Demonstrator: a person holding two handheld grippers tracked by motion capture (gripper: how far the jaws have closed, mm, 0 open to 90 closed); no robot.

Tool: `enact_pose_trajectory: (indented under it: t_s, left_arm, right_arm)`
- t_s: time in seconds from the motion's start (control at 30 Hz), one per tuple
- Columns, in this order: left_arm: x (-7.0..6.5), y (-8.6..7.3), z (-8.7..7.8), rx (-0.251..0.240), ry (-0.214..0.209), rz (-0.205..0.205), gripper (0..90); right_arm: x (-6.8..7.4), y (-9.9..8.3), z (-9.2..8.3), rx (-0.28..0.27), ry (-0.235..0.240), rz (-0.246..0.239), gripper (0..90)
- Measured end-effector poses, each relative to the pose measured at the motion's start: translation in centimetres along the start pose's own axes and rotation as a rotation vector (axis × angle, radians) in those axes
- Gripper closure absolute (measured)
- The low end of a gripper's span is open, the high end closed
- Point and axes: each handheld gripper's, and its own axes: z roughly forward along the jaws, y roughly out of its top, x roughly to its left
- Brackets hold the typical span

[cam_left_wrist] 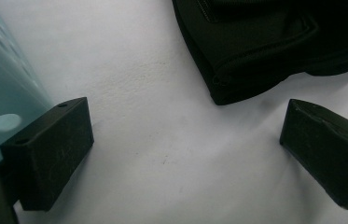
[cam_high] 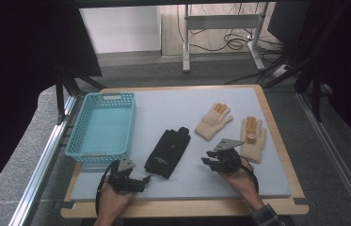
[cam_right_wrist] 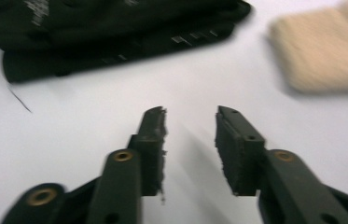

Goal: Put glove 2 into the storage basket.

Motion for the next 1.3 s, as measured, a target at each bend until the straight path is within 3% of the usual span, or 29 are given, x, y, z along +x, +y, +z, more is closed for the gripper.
enact_pose_trajectory:
  t_s: [0.23,0.33,0.7,0.83,1.07,1.3]
  left_arm:
    - [0.0,0.0,0.0,0.001,0.000,-0.001,3.1]
    - [0.0,0.0,0.0,0.001,0.000,-0.001,3.1]
    - [-0.3,0.2,-0.3,0.017,0.011,-0.013,5.5]
    - [-0.8,0.6,-0.8,0.010,-0.023,-0.027,6.4]
    - [-2.0,3.1,-2.1,-0.012,-0.020,-0.032,3.4]
    - [-3.6,6.8,-0.9,0.018,-0.027,-0.007,0.5]
  right_arm:
    - [-1.7,-2.1,-1.3,0.027,-0.056,0.028,36.5]
    - [-1.9,-2.7,-1.1,0.043,-0.078,0.010,30.8]
    - [-1.9,-2.9,-1.0,0.035,-0.094,0.018,25.7]
    - [-1.9,-2.9,-1.0,0.036,-0.095,0.020,25.3]
    - [-1.9,-2.9,-1.0,0.036,-0.094,0.021,25.3]
    - [-1.9,-2.9,-1.0,0.036,-0.094,0.022,25.2]
